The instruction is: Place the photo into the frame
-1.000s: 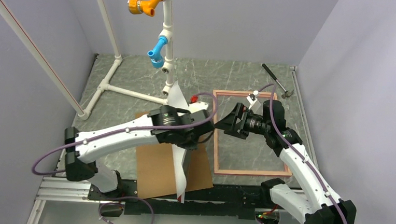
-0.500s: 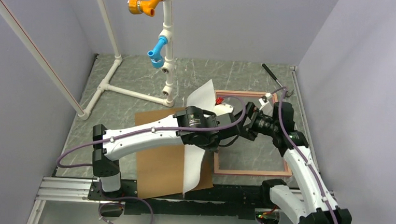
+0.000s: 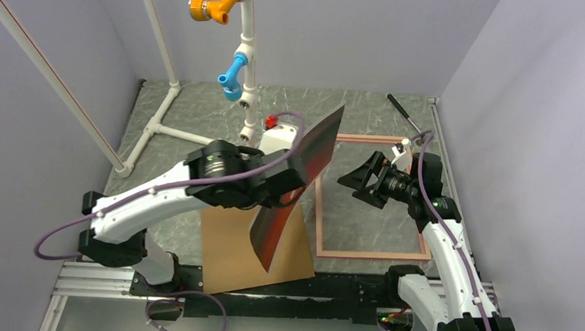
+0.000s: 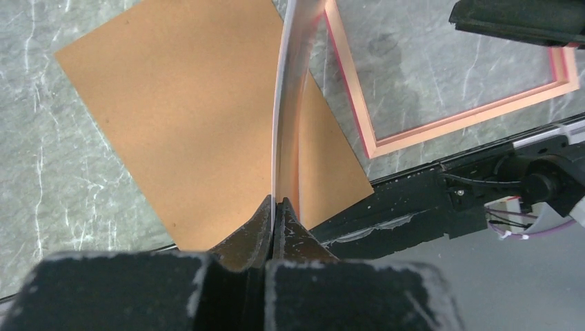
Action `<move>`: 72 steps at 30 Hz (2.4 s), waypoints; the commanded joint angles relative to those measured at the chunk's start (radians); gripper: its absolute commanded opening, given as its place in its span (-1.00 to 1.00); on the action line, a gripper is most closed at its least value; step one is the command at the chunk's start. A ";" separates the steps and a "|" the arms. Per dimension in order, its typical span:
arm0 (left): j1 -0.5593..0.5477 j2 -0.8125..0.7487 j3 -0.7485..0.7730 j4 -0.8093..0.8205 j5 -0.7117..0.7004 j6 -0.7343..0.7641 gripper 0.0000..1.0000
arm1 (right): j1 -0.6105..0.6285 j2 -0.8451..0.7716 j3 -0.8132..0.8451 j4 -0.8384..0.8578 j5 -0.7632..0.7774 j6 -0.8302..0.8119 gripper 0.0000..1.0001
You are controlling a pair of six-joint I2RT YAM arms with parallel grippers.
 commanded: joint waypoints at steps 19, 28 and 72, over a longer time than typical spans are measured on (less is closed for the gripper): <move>0.088 -0.076 -0.098 -0.052 -0.274 0.014 -1.00 | -0.012 0.020 -0.014 0.027 -0.084 -0.037 0.96; 0.114 0.046 -0.065 -0.050 -0.290 0.094 -1.00 | -0.012 0.033 -0.025 0.068 -0.111 -0.026 0.96; 0.129 0.264 -0.340 0.604 0.258 0.295 0.45 | 0.013 0.303 -0.293 0.403 -0.017 0.035 0.87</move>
